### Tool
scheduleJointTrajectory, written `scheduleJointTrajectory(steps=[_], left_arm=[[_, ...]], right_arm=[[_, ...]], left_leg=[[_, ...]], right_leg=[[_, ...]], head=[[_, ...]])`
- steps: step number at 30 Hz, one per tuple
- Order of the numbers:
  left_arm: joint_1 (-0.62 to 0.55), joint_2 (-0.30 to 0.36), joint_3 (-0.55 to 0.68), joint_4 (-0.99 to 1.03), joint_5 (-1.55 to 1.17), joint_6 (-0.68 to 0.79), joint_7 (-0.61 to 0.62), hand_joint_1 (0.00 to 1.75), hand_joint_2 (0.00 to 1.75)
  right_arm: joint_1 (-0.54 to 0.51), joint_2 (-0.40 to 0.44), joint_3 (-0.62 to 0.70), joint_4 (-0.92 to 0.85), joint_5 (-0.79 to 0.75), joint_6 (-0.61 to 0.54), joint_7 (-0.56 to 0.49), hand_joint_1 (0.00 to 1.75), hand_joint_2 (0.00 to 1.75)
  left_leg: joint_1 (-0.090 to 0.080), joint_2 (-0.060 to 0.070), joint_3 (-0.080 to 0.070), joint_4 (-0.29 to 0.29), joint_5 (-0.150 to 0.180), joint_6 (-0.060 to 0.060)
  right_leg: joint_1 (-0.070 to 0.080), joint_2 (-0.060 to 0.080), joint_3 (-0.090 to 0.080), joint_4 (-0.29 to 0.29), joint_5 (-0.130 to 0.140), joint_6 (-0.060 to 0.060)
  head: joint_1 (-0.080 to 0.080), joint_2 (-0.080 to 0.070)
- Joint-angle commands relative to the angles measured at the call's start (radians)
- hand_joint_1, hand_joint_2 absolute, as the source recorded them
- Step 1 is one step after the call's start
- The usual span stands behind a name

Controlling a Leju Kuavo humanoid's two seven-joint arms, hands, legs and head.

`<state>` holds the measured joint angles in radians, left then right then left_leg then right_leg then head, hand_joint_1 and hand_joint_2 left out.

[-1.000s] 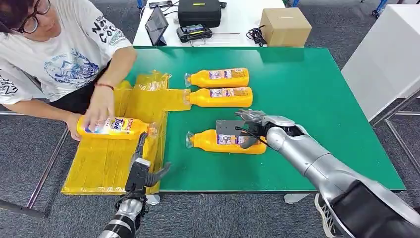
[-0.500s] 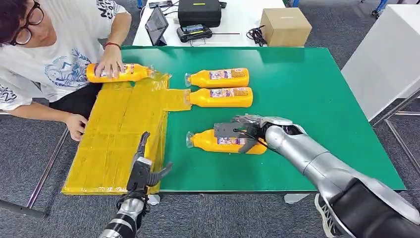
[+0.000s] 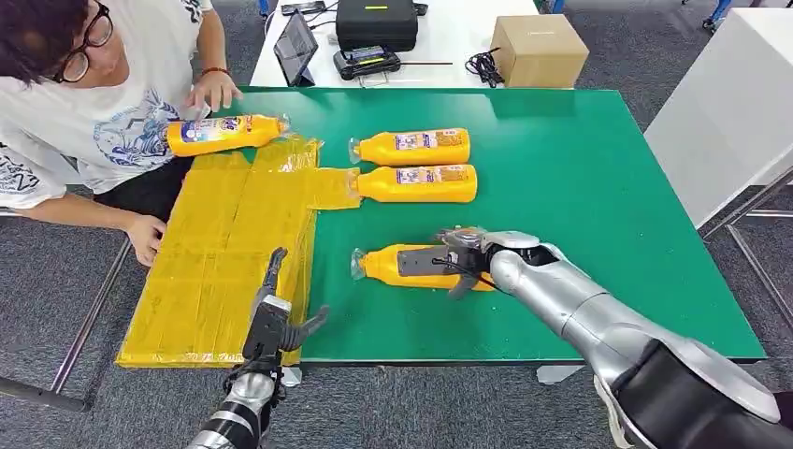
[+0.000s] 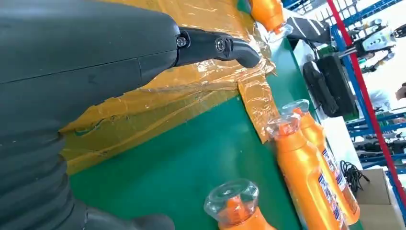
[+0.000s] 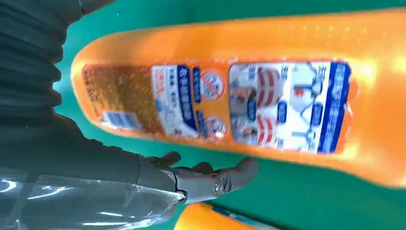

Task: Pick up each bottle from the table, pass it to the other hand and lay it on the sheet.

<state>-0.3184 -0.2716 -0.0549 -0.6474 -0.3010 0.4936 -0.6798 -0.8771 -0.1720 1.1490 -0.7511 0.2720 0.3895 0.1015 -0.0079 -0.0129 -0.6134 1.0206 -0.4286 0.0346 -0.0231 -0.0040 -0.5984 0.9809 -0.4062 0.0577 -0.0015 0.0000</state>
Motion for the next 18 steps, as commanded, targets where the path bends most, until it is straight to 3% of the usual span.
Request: scheduleJointTrajectory(steps=[1,14,15,16,17,18], left_arm=[[-0.041,0.003,-0.012,0.068,-0.001,0.003,-0.018,0.0,1.75],[-0.037,0.005,-0.003,0.061,0.001,0.008,-0.016,0.0,1.75],[-0.036,0.006,-0.002,0.059,0.002,0.008,-0.017,0.0,1.75],[-0.035,0.006,0.0,0.056,0.003,0.008,-0.018,0.0,1.75],[-0.035,0.006,0.001,0.056,0.004,0.007,-0.018,0.0,1.75],[-0.033,0.007,0.001,0.053,0.004,0.008,-0.018,0.0,1.75]], right_arm=[[0.009,0.076,0.082,0.141,0.042,-0.033,-0.017,0.0,1.75],[0.007,0.103,0.068,0.191,0.107,-0.048,-0.019,0.0,1.75],[0.007,0.104,0.067,0.192,0.11,-0.048,-0.019,0.12,1.75],[0.008,0.105,0.067,0.195,0.12,-0.056,-0.019,1.64,1.75],[0.008,0.106,0.066,0.195,0.12,-0.057,-0.019,1.75,1.75],[0.008,0.105,0.06,0.195,0.121,-0.065,-0.025,1.75,1.75]], left_leg=[[0.001,0.001,0.003,-0.001,-0.001,-0.002],[0.001,0.001,0.003,0.0,-0.001,-0.002],[0.002,0.002,0.004,0.0,-0.002,-0.002],[0.002,0.001,0.004,0.0,-0.001,-0.002],[0.001,0.001,0.002,0.0,-0.001,-0.002],[0.002,0.002,0.004,0.0,-0.002,-0.003]], right_leg=[[0.001,0.0,0.003,-0.001,0.0,-0.002],[0.001,0.0,0.003,-0.001,-0.001,-0.002],[0.002,0.001,0.004,-0.001,-0.001,-0.003],[0.002,0.0,0.004,-0.001,-0.001,-0.003],[0.001,0.001,0.002,0.0,0.0,-0.002],[0.002,0.001,0.004,-0.001,-0.001,-0.003]], head=[[0.0,0.0],[0.0,0.0],[0.0,0.0],[0.0,0.0],[0.0,0.0],[0.0,0.0]])
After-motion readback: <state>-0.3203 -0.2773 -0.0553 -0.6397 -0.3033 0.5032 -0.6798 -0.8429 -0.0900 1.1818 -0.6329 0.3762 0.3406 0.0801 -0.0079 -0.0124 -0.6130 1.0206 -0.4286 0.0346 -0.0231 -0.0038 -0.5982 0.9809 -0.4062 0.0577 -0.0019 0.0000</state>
